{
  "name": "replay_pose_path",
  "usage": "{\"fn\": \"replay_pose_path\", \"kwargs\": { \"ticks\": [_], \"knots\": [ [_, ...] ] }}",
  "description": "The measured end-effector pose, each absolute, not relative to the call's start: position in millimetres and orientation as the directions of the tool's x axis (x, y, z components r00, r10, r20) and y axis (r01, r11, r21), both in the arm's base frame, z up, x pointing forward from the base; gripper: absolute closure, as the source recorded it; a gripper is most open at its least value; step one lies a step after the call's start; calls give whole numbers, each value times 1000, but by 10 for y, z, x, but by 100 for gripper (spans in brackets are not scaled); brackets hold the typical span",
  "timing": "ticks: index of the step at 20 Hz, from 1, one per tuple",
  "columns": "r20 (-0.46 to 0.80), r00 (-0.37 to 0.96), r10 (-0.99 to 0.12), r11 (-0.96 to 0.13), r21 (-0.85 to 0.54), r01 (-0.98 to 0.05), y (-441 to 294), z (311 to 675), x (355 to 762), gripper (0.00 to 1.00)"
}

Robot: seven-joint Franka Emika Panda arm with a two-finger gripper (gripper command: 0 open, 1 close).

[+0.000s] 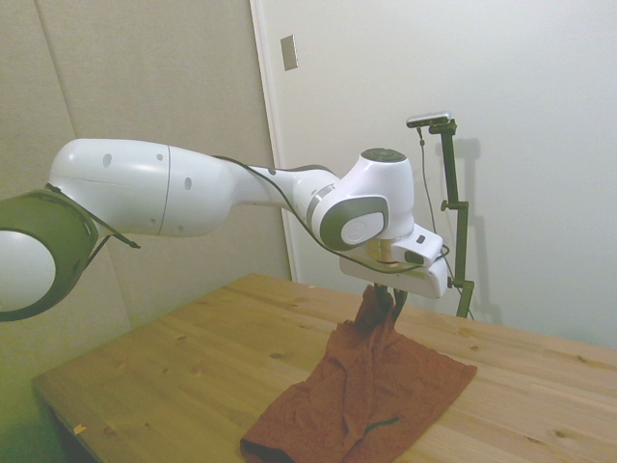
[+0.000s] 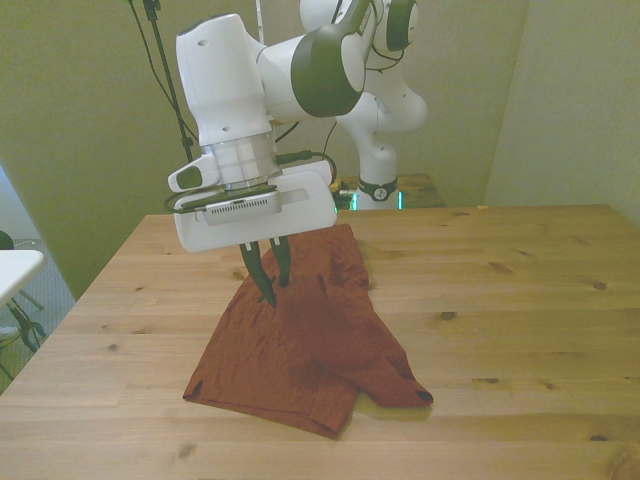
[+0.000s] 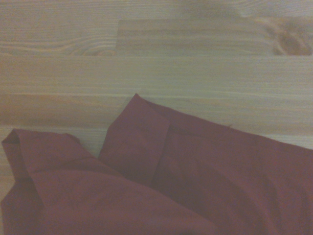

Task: Fold the shorts

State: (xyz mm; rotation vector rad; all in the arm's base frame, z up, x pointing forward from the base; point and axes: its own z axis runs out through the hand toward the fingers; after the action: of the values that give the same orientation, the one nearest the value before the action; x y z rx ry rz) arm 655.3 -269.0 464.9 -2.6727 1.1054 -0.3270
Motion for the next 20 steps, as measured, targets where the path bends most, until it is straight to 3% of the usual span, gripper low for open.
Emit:
{"fn": "replay_pose_path", "kwargs": {
  "ticks": [13, 16, 20],
  "knots": [
    [71, 648, -758, -638, -290, -714, -2859, 4848, 6431, 0],
    [-23, 615, -788, -598, -212, -773, -2663, 4797, 6123, 0],
    [-74, 652, -755, -639, -139, -756, -2173, 4938, 5676, 0]
  ]
}}
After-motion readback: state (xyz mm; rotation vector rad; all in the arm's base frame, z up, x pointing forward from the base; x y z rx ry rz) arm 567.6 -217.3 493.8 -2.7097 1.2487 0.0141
